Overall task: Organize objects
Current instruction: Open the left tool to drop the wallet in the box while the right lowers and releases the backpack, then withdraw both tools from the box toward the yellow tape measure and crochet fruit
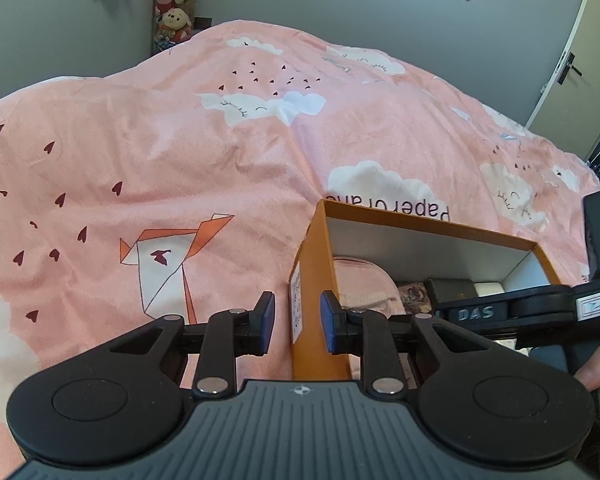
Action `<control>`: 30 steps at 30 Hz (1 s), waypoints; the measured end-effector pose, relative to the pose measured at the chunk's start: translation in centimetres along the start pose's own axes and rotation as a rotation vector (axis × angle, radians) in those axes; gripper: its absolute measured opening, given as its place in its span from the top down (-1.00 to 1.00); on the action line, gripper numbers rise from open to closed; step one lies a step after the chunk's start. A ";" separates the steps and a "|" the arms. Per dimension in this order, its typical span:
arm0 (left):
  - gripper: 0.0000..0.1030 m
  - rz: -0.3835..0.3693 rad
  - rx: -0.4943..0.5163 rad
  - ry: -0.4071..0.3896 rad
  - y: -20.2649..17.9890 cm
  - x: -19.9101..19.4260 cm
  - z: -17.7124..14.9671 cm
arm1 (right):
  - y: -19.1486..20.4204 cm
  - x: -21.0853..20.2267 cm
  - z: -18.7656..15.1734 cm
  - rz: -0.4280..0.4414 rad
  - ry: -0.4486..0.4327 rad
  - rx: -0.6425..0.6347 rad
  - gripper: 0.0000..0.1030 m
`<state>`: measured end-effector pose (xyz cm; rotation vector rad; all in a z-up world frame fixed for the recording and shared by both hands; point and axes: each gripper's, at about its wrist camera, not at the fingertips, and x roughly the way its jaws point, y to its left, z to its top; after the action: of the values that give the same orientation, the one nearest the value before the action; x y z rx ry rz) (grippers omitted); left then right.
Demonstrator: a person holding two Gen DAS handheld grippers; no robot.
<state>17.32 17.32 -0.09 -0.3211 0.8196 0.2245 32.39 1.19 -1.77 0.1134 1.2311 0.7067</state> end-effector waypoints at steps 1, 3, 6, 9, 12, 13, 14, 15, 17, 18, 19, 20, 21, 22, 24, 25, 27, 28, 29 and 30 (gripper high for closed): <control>0.47 0.001 0.003 -0.006 -0.1 -0.3 -0.1 | 0.0 -0.7 -0.1 0.001 -0.009 -0.014 0.33; 0.44 -0.004 0.014 -0.014 -0.4 -0.9 -0.3 | 0.0 -2.1 -0.4 -0.014 -0.026 -0.054 0.32; 0.44 -0.037 0.017 -0.010 -0.8 -1.6 -0.8 | -0.1 -3.9 -1.1 -0.029 -0.019 -0.122 0.32; 0.44 -0.035 0.026 -0.031 -1.4 -2.5 -1.4 | -0.1 -4.3 -2.1 -0.079 0.000 -0.187 0.20; 0.44 -0.045 0.030 -0.045 -1.7 -3.4 -2.0 | 0.0 -4.2 -3.4 -0.139 0.014 -0.269 0.06; 0.44 -0.051 0.026 -0.046 -1.8 -3.7 -2.1 | 0.1 -4.1 -3.8 -0.139 0.028 -0.292 0.02; 0.44 -0.056 0.021 -0.046 -1.8 -3.9 -2.3 | 0.2 -4.1 -4.3 -0.145 0.029 -0.319 -0.02; 0.44 -0.059 0.019 -0.045 -1.8 -4.2 -2.5 | 0.4 -4.0 -4.7 -0.158 0.021 -0.358 -0.06; 0.44 -0.060 0.006 -0.041 -1.6 -4.5 -2.8 | 0.6 -3.9 -5.2 -0.177 0.028 -0.393 -0.03; 0.44 -0.061 -0.002 -0.039 -1.5 -4.6 -2.9 | 0.4 -3.9 -5.1 -0.176 0.036 -0.376 -0.01; 0.44 -0.062 -0.013 -0.037 -1.3 -4.7 -3.1 | 0.0 -3.9 -5.0 -0.169 0.041 -0.356 0.01; 0.44 -0.065 -0.026 -0.036 -1.1 -4.9 -3.2 | -0.5 -4.0 -4.8 -0.160 0.042 -0.331 0.08; 0.44 -0.069 -0.037 -0.035 -0.9 -5.0 -3.4 | -1.1 -4.1 -4.6 -0.145 0.047 -0.291 0.09; 0.44 -0.073 -0.046 -0.035 -0.8 -5.2 -3.6 | -1.8 -4.1 -4.4 -0.126 0.052 -0.251 0.10; 0.44 -0.073 -0.050 -0.029 -0.8 -5.4 -3.9 | -3.1 -4.3 -4.3 -0.096 0.055 -0.191 0.12; 0.44 -0.071 -0.047 -0.023 -0.9 -5.4 -4.1 | -3.4 -4.4 -4.5 -0.087 0.054 -0.175 0.12; 0.44 -0.068 -0.043 -0.009 -1.0 -5.5 -4.5 | -3.6 -4.5 -4.9 -0.078 0.043 -0.159 0.12; 0.44 -0.067 -0.043 -0.004 -1.1 -5.6 -4.7 | -3.6 -4.6 -5.1 -0.080 0.036 -0.158 0.12; 0.44 -0.066 -0.042 -0.002 -1.2 -5.7 -4.9 | -3.4 -4.7 -5.2 -0.083 0.026 -0.161 0.11; 0.44 -0.065 -0.040 0.002 -1.3 -5.9 -5.0 | -3.1 -4.8 -5.3 -0.087 0.014 -0.169 0.11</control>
<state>10.42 13.81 1.36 -0.3851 0.8059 0.1800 28.29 -5.36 -1.10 -0.0843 1.1772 0.7328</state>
